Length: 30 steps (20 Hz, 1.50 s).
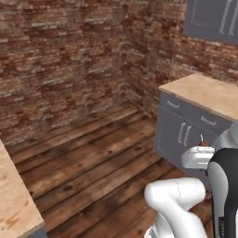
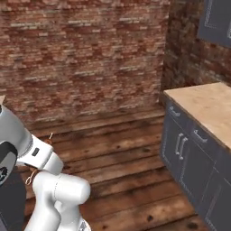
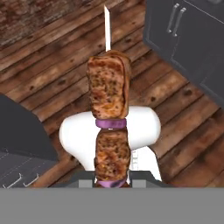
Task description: Place the cold items (bell pepper and corn) from the fridge in one tupperware on the dining counter. Place the warm items (kebab skewer and hot dog) in the stove area in another tupperware.
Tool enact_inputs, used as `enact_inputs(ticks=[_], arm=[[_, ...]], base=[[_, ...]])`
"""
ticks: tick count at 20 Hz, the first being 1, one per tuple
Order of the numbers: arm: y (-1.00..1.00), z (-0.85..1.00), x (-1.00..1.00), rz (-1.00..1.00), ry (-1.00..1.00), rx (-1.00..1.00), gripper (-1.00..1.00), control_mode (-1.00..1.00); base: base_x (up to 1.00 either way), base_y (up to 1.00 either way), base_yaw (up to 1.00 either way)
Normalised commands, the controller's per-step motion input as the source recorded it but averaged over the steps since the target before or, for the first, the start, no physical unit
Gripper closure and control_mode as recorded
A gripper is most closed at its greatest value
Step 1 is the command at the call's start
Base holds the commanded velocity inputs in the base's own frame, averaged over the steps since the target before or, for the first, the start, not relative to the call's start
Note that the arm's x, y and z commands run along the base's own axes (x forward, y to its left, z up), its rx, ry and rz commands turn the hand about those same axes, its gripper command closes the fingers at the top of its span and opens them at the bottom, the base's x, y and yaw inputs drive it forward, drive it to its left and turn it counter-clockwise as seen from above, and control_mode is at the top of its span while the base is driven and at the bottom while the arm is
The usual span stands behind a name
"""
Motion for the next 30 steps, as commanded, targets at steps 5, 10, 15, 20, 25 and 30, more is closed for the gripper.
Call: enact_inputs(ticks=[5,10,15,20,25,30], arm=[[0.0,0.0,0.0,0.0,0.0,0.0,1.0,1.0],[0.0,0.0,0.0,0.0,0.0,0.0,1.0,1.0],[0.0,0.0,0.0,0.0,0.0,0.0,1.0,1.0],[0.0,0.0,0.0,0.0,0.0,0.0,1.0,1.0],[0.0,0.0,0.0,0.0,0.0,0.0,1.0,1.0],[0.0,0.0,0.0,0.0,0.0,0.0,1.0,1.0]], base=[[1.0,-0.25,0.56],[0.99,-0.45,0.67],[0.88,-0.51,0.99],[0.75,-0.56,0.99],[0.48,-0.85,0.47],[0.56,-0.66,0.44]])
